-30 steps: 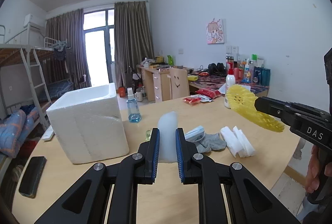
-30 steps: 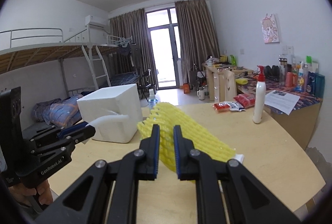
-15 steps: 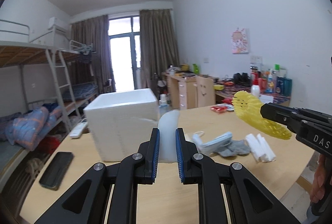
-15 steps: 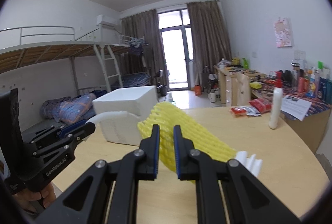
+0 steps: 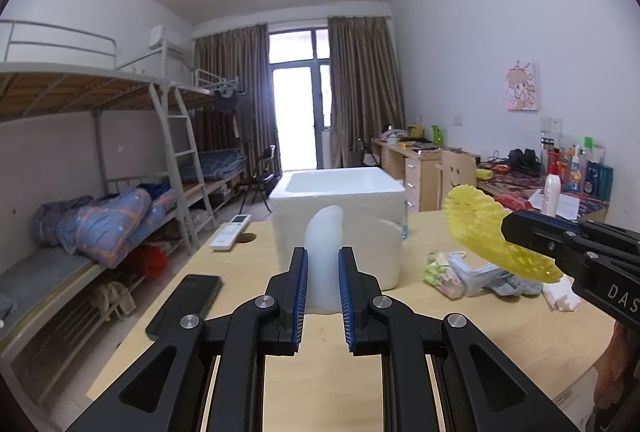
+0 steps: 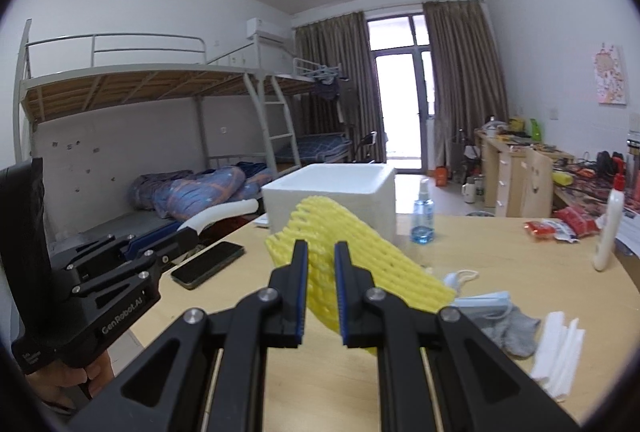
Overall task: Organize soft objects
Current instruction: 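Lift the tube and mesh net with both tools and carry them over the white foam box, then lower the tube into the foam box and open the left tool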
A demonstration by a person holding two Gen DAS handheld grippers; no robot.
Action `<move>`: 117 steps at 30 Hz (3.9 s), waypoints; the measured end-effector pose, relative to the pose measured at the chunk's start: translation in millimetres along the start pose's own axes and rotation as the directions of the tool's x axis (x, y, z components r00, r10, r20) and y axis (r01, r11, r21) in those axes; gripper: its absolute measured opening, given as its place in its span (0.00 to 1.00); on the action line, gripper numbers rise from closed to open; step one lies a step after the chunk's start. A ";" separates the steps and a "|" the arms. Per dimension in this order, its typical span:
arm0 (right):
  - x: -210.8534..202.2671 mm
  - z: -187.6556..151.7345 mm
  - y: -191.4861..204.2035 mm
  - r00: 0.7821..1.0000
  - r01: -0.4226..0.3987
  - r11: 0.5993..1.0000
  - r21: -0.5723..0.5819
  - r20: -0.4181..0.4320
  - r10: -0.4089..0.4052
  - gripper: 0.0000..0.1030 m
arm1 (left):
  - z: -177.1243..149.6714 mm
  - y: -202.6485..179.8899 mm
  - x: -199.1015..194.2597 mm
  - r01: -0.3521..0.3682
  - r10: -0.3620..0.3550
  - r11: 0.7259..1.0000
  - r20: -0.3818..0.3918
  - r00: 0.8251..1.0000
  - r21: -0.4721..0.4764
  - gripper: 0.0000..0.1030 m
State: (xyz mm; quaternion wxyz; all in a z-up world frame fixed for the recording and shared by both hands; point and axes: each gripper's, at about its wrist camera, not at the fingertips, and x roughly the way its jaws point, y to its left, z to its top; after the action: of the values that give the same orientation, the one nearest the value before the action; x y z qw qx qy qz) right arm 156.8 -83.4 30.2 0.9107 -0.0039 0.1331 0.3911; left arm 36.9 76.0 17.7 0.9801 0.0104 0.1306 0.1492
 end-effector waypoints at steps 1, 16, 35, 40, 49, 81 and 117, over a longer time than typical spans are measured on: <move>2.1 -0.2 2.0 1.000 -0.005 1.000 -0.004 -0.003 0.005 0.15 | -1.4 1.8 0.0 -0.002 0.002 1.000 -0.001 1.000 -0.007 0.16; 6.8 -7.4 8.8 1.000 0.022 1.000 -0.006 -0.022 -0.022 0.15 | -9.6 3.7 8.6 0.014 -0.015 1.000 -0.029 0.999 -0.027 0.16; 20.7 40.9 -0.8 1.000 0.020 1.000 -0.011 0.020 -0.020 0.15 | 41.5 12.9 28.7 -0.015 0.016 0.998 0.020 1.000 -0.054 0.16; 24.0 54.4 -5.0 0.999 0.025 1.000 -0.009 0.042 -0.025 0.15 | 59.0 14.7 34.8 -0.030 0.034 0.996 0.043 0.999 -0.085 0.16; 31.2 59.4 -5.9 0.999 0.018 1.000 -0.015 0.043 -0.018 0.15 | 70.3 12.1 46.2 -0.048 0.052 0.995 0.047 0.998 -0.091 0.16; 94.1 90.9 -13.6 0.999 0.022 0.999 -0.037 -0.044 -0.024 0.15 | 92.4 23.3 116.9 0.024 -0.024 1.000 -0.001 1.000 -0.013 0.16; 140.0 105.1 -34.5 0.995 0.046 0.999 -0.028 -0.091 -0.048 0.15 | 106.2 9.0 206.3 0.106 -0.105 0.994 -0.095 0.990 0.003 0.16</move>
State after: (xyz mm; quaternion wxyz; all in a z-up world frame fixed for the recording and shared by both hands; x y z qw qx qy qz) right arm 298.7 3.8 93.9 0.9124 -0.0369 0.1697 0.3706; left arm 251.9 147.4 68.6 0.9793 0.0004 0.1777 0.0968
